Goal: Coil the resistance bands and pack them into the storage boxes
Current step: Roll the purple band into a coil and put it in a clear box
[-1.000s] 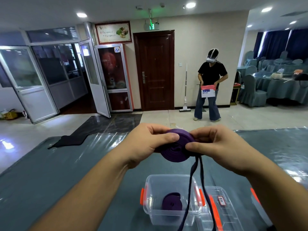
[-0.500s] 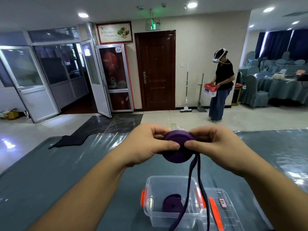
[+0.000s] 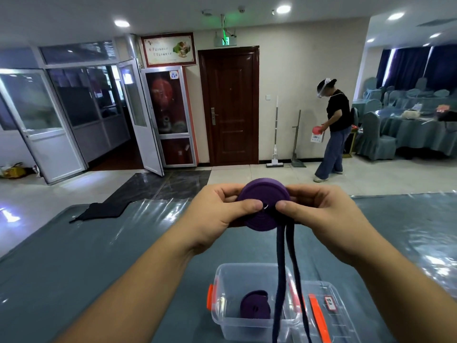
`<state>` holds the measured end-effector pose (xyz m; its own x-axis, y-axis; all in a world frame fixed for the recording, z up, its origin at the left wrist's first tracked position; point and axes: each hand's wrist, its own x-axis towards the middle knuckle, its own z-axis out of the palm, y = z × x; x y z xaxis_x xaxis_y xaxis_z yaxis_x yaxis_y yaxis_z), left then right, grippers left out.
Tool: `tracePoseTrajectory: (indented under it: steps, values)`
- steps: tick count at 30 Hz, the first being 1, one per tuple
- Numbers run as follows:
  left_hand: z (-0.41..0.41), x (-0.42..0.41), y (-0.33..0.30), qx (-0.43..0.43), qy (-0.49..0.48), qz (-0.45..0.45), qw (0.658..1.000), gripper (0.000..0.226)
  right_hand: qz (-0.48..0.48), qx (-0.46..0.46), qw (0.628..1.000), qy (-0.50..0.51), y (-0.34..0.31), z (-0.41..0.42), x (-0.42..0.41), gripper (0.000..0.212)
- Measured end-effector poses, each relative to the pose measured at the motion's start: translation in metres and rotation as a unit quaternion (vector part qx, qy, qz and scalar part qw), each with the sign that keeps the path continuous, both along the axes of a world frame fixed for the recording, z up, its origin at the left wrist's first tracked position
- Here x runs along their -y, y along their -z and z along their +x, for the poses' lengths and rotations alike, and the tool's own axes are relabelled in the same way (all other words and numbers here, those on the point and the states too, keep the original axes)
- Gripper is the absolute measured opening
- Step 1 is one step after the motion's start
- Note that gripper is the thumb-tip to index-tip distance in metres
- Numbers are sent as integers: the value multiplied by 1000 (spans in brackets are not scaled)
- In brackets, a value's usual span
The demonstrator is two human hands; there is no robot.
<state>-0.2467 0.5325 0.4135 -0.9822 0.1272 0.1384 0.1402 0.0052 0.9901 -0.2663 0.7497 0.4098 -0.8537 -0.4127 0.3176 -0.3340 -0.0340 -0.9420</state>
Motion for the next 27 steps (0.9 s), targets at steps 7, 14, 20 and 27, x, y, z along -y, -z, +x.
tracePoseTrajectory:
  steps: [7,14,20,27]
  values:
    - [-2,3,3,-33,16,-103,994,28,93,-22,995,-9,-3,1,-4,27]
    - [-3,-1,0,-10,-4,26,1000,32,-4,26,1000,2,5,1,0,29]
    - [-3,4,0,-26,8,-79,997,30,96,-4,995,-18,2,2,-5,27]
    - [-4,4,-6,-45,-17,-78,996,22,83,-23,996,17,-2,2,-1,27]
